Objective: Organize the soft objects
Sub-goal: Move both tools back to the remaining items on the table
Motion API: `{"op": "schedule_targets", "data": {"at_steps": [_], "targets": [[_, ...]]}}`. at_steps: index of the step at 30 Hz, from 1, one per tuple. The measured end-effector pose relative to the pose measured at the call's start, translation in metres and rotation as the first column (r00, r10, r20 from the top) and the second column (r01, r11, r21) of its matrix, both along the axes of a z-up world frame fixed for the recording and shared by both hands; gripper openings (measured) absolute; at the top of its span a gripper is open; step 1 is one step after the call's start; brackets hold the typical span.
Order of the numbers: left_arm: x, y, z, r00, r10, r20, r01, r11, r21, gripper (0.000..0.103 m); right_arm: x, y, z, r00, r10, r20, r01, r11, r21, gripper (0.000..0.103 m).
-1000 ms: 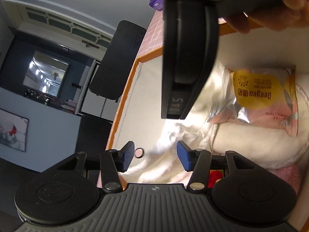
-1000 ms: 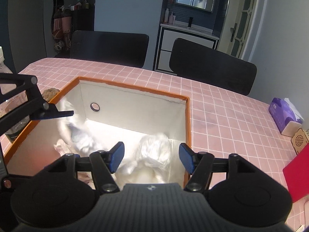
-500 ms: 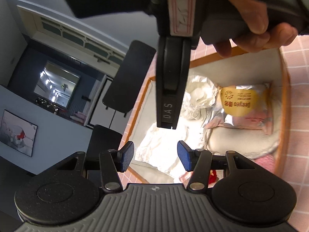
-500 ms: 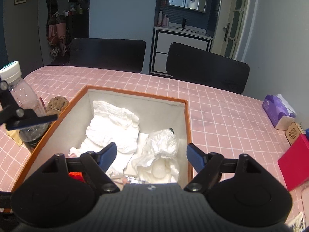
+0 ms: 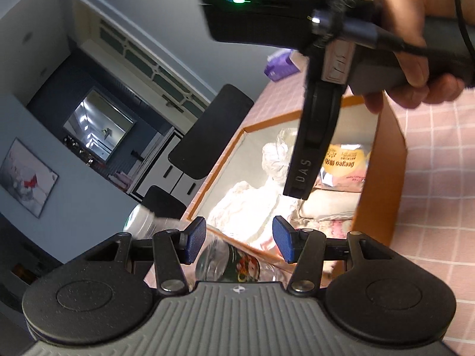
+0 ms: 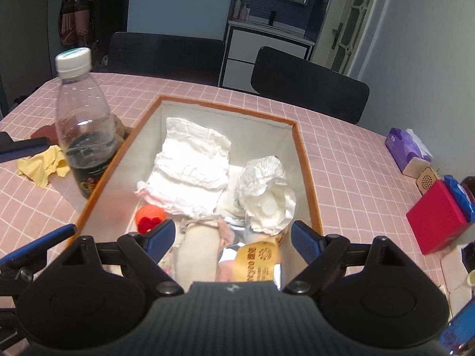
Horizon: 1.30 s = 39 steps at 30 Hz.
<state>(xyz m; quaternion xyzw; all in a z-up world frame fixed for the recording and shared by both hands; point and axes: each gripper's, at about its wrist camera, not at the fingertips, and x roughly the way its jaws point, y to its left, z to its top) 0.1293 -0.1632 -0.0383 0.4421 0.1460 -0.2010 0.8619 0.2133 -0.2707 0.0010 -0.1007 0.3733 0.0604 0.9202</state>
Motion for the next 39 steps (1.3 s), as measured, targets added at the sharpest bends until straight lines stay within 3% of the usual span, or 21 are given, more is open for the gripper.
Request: {"op": "schedule_targets", "data": {"at_steps": [13,18,24,31,39], "targets": [[-0.024,0.069,0.011,0.995,0.083,-0.048,-0.091,0.971,-0.220,0.062,-0.076,0.047,0.013,0.997,0.035,0.075,-0.039,0.998,0.054,0.087],[-0.030,0.098,0.008,0.986,0.144,-0.088,-0.165,0.933,-0.318,0.062,-0.096,0.069,0.010,0.991,0.056,0.122,-0.067,0.994,0.083,0.087],[-0.030,0.140,0.007,0.963,0.233,-0.133,-0.268,0.858,-0.438,0.062,-0.110,0.096,0.000,0.977,0.074,0.199,-0.097,0.989,0.110,0.087],[-0.035,0.186,-0.010,0.937,0.292,-0.193,-0.350,0.801,-0.486,0.062,-0.113,0.129,-0.025,0.966,0.098,0.238,-0.144,0.972,0.184,0.086],[-0.029,0.221,-0.026,0.905,0.329,-0.270,-0.422,0.777,-0.467,0.060,-0.094,0.168,-0.053,0.972,0.127,0.199,-0.167,0.965,0.200,0.074]]}}
